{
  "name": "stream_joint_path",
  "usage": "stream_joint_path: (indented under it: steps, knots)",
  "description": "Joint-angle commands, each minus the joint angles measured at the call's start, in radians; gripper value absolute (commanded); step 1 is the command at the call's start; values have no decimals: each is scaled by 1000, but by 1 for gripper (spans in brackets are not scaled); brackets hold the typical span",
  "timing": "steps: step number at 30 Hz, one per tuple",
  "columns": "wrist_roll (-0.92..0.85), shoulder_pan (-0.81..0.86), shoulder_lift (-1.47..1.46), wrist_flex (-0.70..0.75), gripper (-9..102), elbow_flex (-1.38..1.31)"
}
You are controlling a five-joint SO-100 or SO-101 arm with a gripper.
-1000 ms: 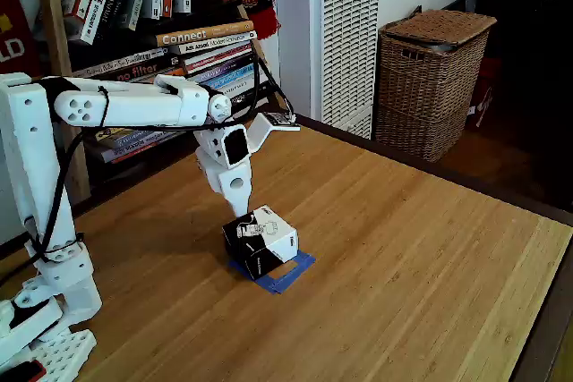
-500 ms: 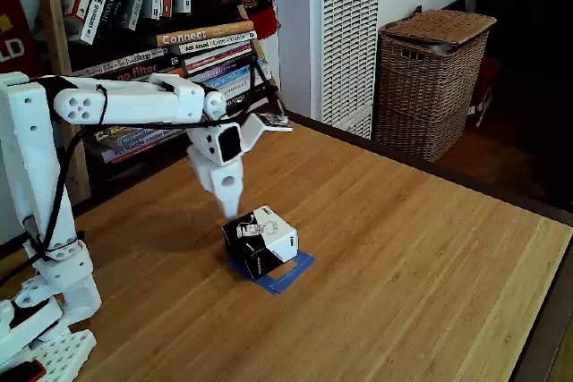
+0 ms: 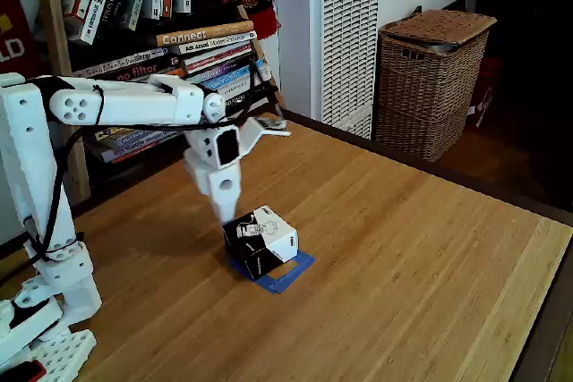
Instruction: Push the box on top of the target
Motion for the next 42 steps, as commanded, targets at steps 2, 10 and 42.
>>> stream_joint_path:
  steps: [2,10,42]
  knots:
    - [-17,18,72,-2,0,11]
    - [-51,38,91,2,0,31]
    - [-121,107,117,14,0,35]
